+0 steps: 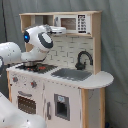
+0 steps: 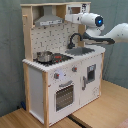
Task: Play with the kitchen
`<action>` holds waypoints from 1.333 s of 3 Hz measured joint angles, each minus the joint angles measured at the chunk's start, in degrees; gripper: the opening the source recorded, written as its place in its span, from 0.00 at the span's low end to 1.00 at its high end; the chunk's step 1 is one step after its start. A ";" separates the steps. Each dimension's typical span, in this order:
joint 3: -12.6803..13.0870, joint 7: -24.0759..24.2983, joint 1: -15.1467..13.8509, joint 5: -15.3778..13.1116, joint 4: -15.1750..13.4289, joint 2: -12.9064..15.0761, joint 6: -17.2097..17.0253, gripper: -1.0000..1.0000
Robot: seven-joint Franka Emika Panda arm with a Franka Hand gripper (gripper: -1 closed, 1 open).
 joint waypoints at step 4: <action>-2.34 -1.40 4.91 -0.08 -2.65 0.86 3.22 1.00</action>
